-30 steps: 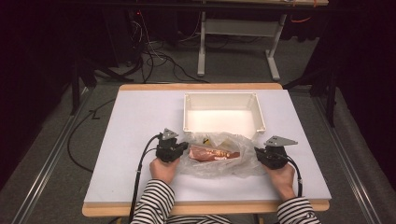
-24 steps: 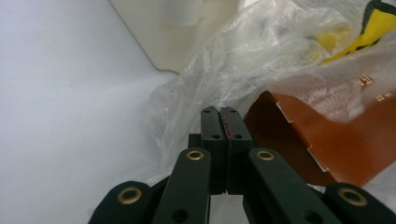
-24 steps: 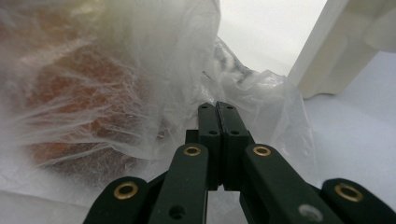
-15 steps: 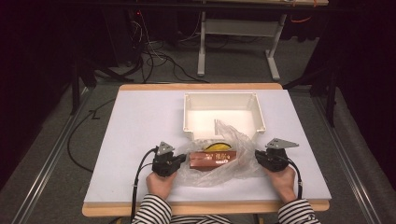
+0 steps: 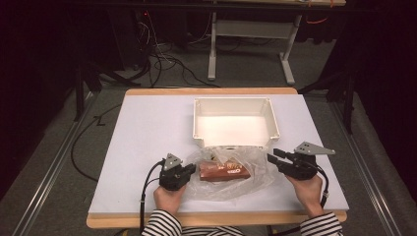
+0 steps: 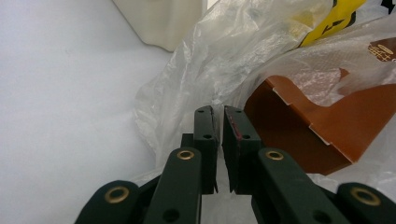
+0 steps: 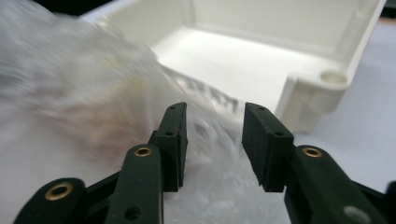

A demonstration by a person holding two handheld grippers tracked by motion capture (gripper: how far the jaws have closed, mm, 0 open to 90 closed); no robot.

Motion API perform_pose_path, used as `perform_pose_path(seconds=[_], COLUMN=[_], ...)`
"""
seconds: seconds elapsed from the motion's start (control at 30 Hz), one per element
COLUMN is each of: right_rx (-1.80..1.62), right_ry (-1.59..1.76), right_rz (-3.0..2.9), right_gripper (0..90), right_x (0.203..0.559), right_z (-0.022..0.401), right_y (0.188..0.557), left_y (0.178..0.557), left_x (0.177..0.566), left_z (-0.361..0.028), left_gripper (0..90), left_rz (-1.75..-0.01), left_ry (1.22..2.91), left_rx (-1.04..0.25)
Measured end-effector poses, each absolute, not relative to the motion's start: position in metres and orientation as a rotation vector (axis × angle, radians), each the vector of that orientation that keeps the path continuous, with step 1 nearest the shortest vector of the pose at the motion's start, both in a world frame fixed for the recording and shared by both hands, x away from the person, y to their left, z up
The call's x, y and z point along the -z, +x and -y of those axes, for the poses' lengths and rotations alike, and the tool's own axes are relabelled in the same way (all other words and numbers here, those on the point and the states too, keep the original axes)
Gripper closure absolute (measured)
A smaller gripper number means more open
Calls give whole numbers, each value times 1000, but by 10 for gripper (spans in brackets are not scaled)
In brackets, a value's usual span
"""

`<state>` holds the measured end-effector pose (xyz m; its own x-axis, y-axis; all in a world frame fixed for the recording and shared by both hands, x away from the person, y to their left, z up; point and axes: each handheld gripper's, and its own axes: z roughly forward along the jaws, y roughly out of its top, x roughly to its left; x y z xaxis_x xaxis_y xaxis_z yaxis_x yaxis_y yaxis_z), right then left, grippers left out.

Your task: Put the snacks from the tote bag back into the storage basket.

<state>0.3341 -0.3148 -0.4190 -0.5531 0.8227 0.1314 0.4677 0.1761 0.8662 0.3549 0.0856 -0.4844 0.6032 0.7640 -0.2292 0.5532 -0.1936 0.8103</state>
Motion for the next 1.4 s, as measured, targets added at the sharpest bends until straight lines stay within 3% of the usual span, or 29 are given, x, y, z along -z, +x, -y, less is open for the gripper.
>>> perform_pose_path(seconds=[0.23, 0.47, 0.5, 0.63, 0.73, 1.4], right_rx=[-1408, -1282, -1252, -1171, -1136, -1069], right_ry=[1097, 1146, 1155, 1122, 1112, 1313], right_rz=[-2150, -2296, -2313, -2370, -2375, -2277], right_gripper=[508, 441, 478, 772, 888, 900], right_x=[389, 406, 411, 425, 430, 472], right_z=[292, 271, 269, 269, 274, 327], right_y=[321, 335, 336, 335, 333, 325], left_y=[354, 353, 353, 353, 353, 355], left_x=[484, 484, 484, 484, 484, 485], left_z=[-85, -86, -86, -86, -86, -89], left_gripper=[826, 812, 811, 809, 807, 789], left_rz=[-1055, -1054, -1053, -1055, -1057, -1097], left_ry=[1876, 1871, 1869, 1867, 1865, 1841], left_rx=[-290, -291, -293, -295, -297, -289])
